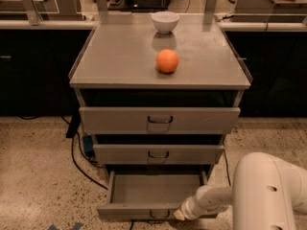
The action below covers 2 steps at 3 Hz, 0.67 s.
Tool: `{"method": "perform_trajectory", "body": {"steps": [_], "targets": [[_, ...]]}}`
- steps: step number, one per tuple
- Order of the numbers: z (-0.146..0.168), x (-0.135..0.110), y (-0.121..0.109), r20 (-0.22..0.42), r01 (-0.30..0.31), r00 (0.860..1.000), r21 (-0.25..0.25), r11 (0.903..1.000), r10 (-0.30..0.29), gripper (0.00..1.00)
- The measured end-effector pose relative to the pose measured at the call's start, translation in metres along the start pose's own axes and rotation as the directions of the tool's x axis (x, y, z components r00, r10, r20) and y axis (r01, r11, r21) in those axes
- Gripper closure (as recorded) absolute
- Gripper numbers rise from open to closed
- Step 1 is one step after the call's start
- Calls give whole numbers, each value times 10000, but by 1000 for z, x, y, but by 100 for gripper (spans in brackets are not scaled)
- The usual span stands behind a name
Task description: Close bottom drawer
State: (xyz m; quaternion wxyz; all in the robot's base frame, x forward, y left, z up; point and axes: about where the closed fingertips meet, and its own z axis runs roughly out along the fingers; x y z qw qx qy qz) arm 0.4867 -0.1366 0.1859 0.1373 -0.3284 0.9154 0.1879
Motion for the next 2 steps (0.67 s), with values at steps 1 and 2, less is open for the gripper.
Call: {"method": "perform_trajectory", "body": {"steps": [1,2], "targets": [[4,-10,-9,4,31,10000,207,9998,-31,100],[2,-46,-35,380,97,9992,701,9975,-124,100]]}}
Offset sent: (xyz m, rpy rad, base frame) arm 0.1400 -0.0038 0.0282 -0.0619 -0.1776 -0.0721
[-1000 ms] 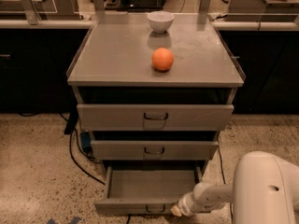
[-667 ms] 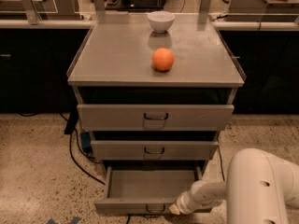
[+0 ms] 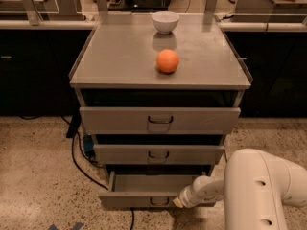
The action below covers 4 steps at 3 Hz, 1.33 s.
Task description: Close bottom drawer
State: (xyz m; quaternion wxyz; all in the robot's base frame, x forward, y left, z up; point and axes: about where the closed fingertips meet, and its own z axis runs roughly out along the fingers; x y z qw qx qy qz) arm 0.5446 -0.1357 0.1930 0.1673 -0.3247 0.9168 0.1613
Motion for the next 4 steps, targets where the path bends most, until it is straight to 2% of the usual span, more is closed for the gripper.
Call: {"method": "perform_trajectory", "body": {"steps": [1,2,3,4], "targets": [[1,1,0,-22,-50,10000,-37,10000,50,100],[8,0,-8,-504,50,9987,526,9986,-23,100],[12,0,-17,-667,-8,9977,943,9955,71,100],[12,0,-17,-667,-8,9977,943,9955,71,100]]}}
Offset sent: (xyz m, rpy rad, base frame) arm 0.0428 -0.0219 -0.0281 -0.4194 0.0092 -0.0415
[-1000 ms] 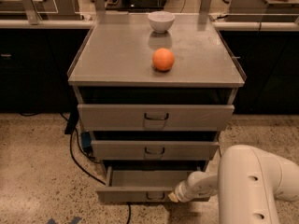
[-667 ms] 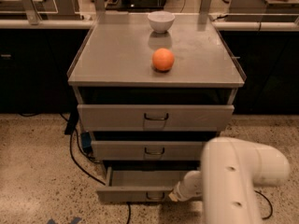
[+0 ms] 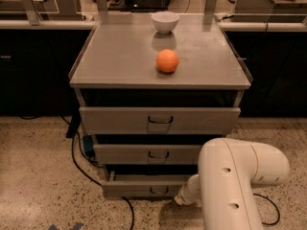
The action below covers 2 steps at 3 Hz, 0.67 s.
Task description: Close bottom drawer
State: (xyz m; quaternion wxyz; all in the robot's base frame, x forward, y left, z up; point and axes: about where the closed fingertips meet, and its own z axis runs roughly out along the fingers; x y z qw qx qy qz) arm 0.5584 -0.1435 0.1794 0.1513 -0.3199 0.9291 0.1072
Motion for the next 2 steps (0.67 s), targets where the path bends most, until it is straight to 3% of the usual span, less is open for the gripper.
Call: {"method": "perform_trajectory", "body": {"steps": [1,2], "targets": [[-6,0,-2,618,-234,9978,-90,9997,239,100],[-22,-3,-5,1997,-699,9769,-364,9969,758,100]]}}
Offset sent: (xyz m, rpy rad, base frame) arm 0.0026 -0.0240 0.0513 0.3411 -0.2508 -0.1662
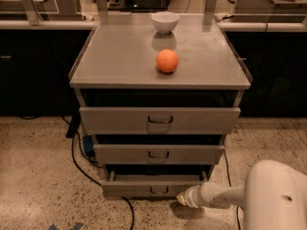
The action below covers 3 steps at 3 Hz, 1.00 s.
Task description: Close bottom drawer
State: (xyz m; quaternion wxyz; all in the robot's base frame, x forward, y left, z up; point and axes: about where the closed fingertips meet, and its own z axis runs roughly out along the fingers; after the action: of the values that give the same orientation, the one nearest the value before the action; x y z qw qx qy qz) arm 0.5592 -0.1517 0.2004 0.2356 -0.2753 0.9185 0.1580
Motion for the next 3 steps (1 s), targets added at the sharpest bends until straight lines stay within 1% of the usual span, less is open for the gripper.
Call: {"method": "perform_trajectory", "body": {"steps": [1,2,3], "targets": [[-14,-2,-2,667,-577,9961,-24,9983,578,100],[-14,-2,-2,667,-577,9961,-24,9983,578,100],[-6,-14,-12,1014,-659,9928,134,9977,642,100]]}}
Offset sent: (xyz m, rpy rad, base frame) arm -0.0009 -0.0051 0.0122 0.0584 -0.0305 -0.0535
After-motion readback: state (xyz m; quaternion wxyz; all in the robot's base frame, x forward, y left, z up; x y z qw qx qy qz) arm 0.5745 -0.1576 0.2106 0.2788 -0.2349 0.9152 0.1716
